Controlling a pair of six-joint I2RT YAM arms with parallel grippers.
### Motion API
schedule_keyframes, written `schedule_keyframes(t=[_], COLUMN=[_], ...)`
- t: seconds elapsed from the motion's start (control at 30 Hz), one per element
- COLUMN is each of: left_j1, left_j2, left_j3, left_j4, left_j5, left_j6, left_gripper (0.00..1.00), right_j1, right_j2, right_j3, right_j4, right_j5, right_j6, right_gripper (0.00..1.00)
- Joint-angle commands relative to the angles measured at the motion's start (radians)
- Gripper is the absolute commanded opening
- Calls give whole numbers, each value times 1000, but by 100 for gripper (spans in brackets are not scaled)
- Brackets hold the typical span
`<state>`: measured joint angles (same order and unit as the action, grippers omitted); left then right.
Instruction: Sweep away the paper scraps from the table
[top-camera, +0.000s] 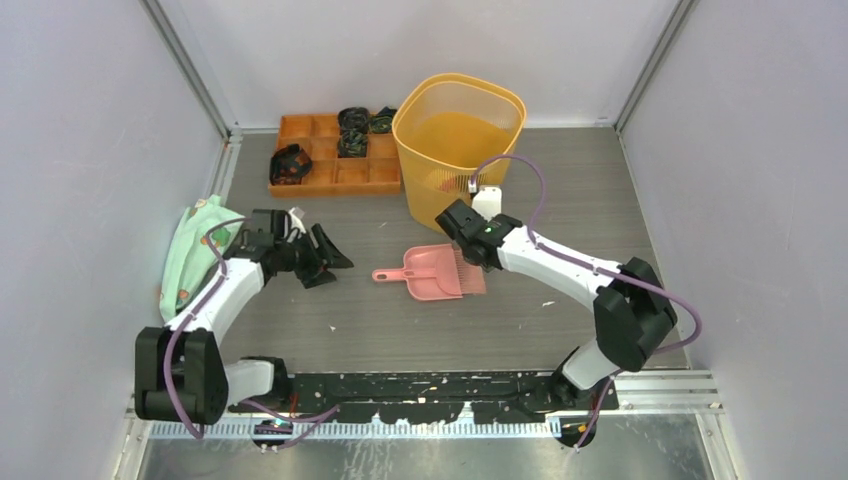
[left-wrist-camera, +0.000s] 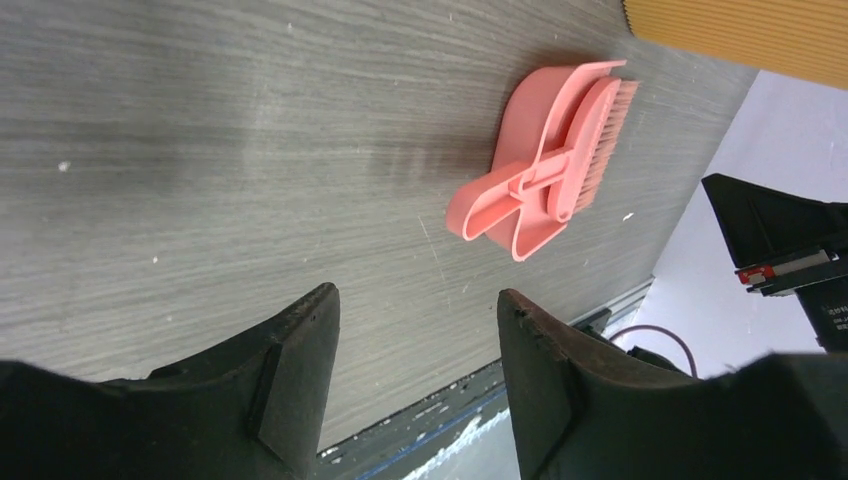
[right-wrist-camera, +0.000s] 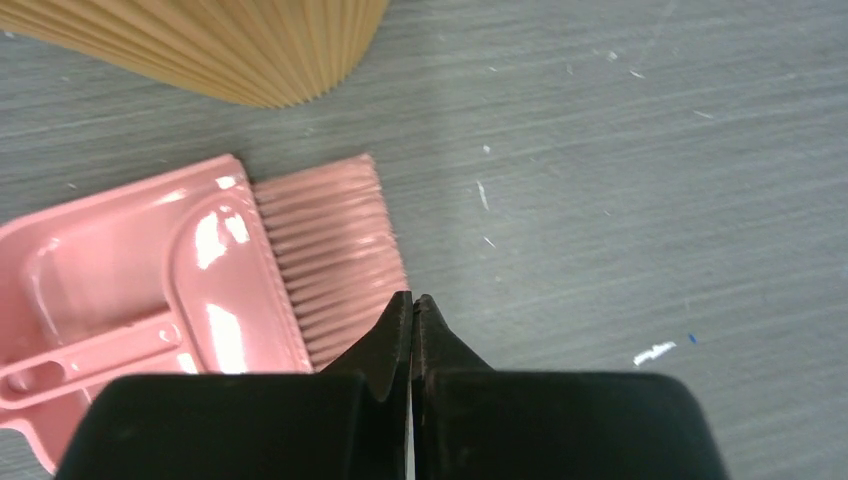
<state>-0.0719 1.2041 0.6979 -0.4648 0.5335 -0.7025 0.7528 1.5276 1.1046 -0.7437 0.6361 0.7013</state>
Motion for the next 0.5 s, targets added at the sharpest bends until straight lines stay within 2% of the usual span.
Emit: schedule_keyframes(t=[0.0, 0.1, 0.13, 0.17, 0.33, 0.47], left_j1=[-11, -40, -64, -89, -207, -250], left_j2=[45, 86, 105, 129, 189, 218], left_j3=[22, 19, 23, 29, 40, 36], left_j4=[114, 164, 176, 185, 240, 275], left_j5=[-10, -13, -17, -27, -74, -96], left_j6=[-20, -44, -53, -61, -105, -129], left_gripper=[53, 19, 11, 7, 6, 6], right_j1=[-5, -10, -10, -10, -10, -7], right_j2=[54, 96, 113, 130, 162, 162], right_j3=[-15, -23, -23, -24, -61, -96], right_j4=[133, 171, 175, 177, 197, 243], right_j5=[-66, -124, -138, -147, -169, -204], right_j6=[-71, -81, -83, -81, -62, -67], right_gripper=[0, 0, 1, 0, 1, 1])
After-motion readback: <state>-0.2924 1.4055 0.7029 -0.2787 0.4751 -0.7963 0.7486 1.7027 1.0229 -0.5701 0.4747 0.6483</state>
